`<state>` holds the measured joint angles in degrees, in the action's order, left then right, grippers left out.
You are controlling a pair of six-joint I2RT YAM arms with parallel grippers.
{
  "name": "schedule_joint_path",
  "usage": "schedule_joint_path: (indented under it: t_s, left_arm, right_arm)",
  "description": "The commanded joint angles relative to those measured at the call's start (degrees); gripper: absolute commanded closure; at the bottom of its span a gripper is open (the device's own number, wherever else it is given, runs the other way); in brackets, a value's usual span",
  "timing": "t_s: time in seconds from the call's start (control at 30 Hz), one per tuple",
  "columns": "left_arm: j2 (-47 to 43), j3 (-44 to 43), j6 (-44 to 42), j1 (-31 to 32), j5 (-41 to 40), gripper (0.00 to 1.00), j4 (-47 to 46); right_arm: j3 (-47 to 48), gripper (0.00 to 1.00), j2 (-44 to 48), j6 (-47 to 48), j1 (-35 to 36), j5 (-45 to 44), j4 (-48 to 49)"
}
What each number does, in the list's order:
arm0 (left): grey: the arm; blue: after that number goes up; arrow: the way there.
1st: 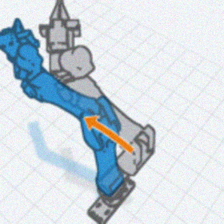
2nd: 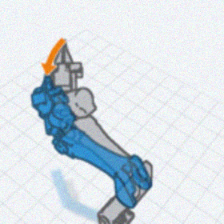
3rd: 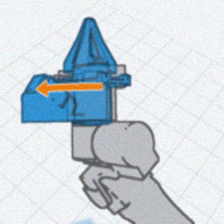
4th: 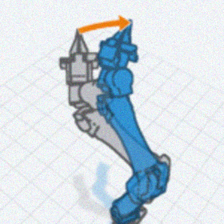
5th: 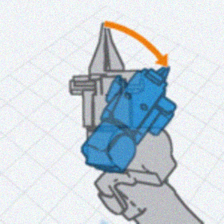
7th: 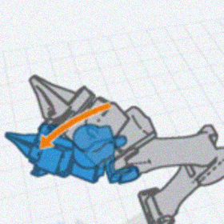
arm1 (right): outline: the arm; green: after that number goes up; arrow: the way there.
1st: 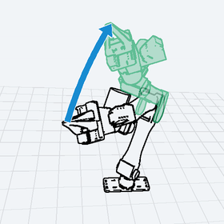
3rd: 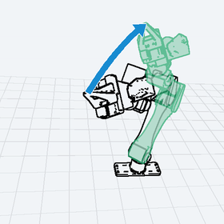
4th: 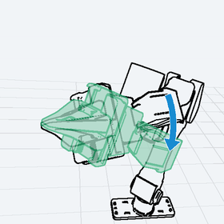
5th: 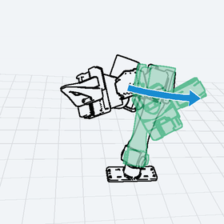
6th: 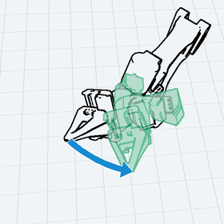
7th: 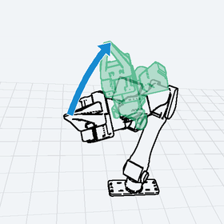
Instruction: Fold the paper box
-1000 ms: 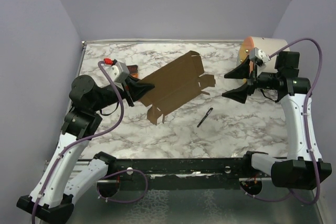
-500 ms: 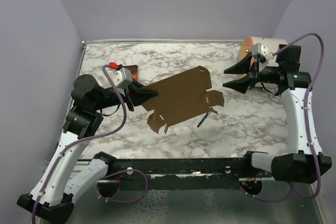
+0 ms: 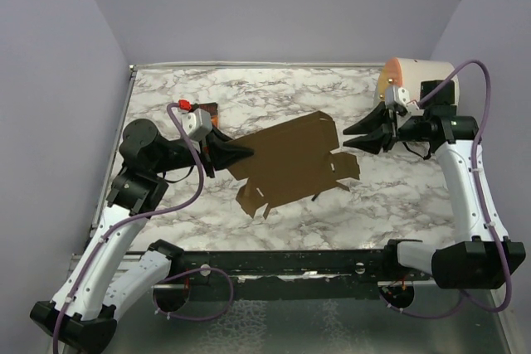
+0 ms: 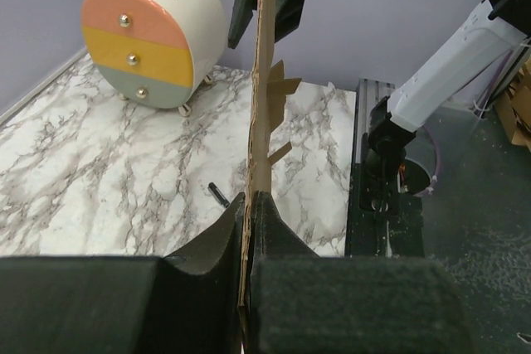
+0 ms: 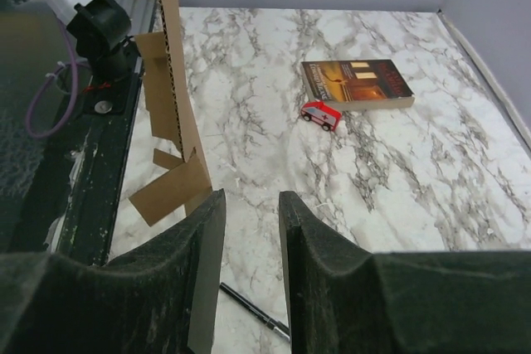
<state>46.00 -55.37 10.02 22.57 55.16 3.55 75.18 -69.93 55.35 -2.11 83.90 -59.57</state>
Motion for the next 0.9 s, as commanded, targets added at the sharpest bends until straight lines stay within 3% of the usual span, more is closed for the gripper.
schedule_joint_path:
  t_s: [0.0,0.87]
  left_arm:
    - [-0.2,0.8,2.4,-0.2,2.0,1.0,-5.0]
    - [0.2,4.0,8.6,-0.2,3.2,1.0,-13.7]
  right_arm:
    - [-2.0,0.68,2.1,3.2,2.4,0.2,-2.4]
    - [-5.8,0.64,3.4,1.0,8.2,0.9,-0.2]
